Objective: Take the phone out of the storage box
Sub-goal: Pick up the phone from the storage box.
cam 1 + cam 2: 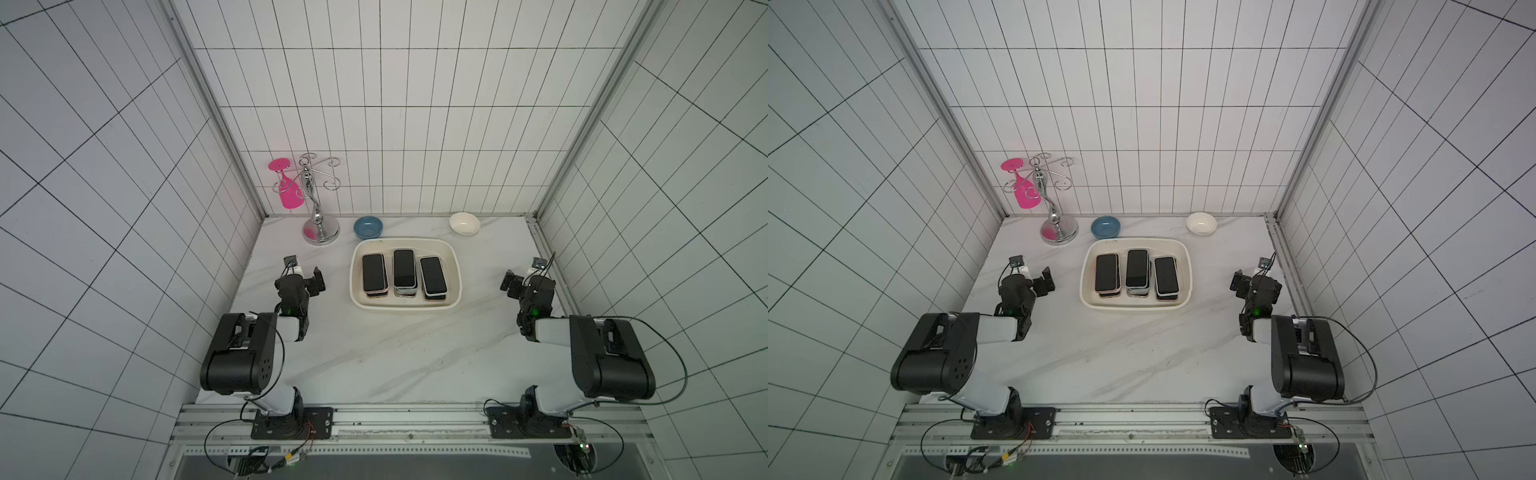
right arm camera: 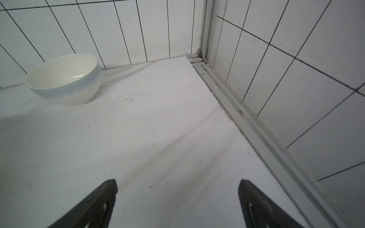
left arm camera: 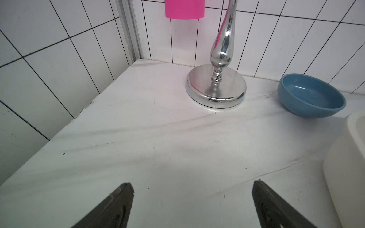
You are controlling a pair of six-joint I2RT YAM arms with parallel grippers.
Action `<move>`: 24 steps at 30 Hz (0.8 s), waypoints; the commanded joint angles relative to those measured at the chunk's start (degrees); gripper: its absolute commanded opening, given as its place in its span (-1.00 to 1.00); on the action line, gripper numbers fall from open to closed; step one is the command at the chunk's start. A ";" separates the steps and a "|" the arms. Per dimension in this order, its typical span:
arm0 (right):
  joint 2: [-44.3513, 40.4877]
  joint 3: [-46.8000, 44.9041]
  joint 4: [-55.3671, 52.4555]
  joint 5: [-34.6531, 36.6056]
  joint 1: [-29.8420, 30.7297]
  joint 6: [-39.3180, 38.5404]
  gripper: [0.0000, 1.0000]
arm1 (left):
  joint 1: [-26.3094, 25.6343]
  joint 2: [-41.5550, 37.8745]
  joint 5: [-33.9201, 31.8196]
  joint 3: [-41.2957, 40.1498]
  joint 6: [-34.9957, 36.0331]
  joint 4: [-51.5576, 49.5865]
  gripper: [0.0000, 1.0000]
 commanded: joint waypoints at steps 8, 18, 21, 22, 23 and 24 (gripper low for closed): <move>0.19 -0.87 0.64 0.94 -0.29 0.01 0.98 | 0.02 -0.73 0.53 0.95 0.18 1.06 0.96; 0.00 -1.23 1.69 0.36 -0.37 -0.24 0.98 | 0.01 -1.05 1.15 0.71 0.43 1.88 0.97; -9.27 1.10 -10.63 2.65 0.63 -0.68 0.98 | -2.19 -8.13 3.70 6.27 4.66 -12.17 0.97; -13.14 5.08 -21.59 4.75 0.70 2.50 0.98 | -4.18 -11.25 1.31 10.37 4.16 -20.74 0.97; -15.31 8.64 -29.23 5.44 0.58 5.77 0.98 | -5.75 -13.70 -0.30 13.96 3.34 -27.48 0.96; -16.87 12.80 -36.72 4.26 0.58 7.27 0.99 | -7.68 -15.94 -3.02 18.34 1.53 -34.56 0.96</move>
